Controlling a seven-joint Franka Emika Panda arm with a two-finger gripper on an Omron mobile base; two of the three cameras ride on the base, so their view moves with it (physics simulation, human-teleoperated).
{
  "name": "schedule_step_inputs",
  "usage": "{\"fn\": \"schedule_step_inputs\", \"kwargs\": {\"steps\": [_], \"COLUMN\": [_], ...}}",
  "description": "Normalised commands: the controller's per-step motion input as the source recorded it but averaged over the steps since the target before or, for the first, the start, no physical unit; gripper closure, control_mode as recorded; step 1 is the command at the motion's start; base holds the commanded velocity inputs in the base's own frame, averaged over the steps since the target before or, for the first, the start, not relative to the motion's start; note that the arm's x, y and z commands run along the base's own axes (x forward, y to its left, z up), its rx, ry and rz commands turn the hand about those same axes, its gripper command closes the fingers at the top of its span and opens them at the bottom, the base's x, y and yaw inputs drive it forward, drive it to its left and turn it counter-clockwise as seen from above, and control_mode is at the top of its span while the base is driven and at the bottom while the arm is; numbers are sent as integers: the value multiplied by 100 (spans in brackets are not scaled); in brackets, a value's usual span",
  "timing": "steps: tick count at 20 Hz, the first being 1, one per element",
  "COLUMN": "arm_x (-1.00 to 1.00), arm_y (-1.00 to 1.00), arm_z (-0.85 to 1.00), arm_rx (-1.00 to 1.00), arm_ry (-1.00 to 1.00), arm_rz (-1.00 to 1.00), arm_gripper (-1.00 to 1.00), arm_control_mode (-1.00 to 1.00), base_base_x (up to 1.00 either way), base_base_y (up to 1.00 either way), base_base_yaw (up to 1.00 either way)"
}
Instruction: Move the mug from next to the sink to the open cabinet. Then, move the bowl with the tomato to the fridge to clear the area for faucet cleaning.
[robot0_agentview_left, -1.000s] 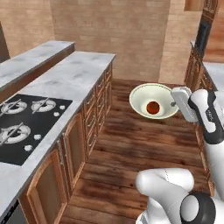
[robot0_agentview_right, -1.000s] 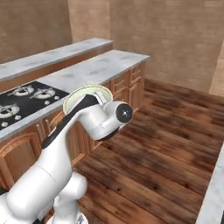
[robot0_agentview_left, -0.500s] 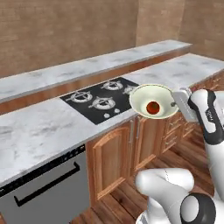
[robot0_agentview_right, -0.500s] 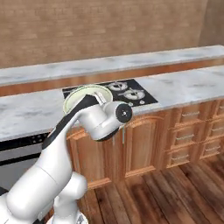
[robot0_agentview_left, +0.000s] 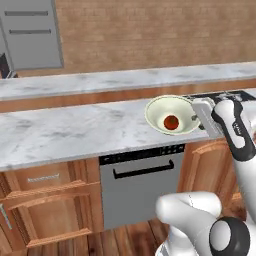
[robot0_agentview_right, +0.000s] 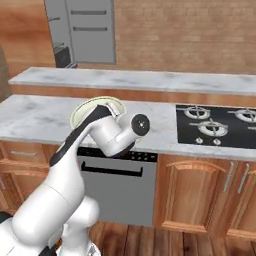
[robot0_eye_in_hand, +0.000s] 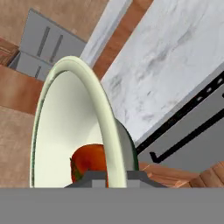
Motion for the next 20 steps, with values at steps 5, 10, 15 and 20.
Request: {"fn": "schedule_step_inputs", "kwargs": {"steps": [5,10,15,20], "arm_x": [0,0,0,0], "arm_y": [0,0,0,0], "arm_z": [0,0,0,0], "arm_rx": [0,0,0,0], "arm_ry": [0,0,0,0], "arm_rz": [0,0,0,0], "arm_gripper": [100,100,100,100], "arm_control_mode": [100,100,100,100], "base_base_x": [-1,0,0,0], "base_base_y": [100,100,100,100], "base_base_yaw": [28,17,12,10]}}
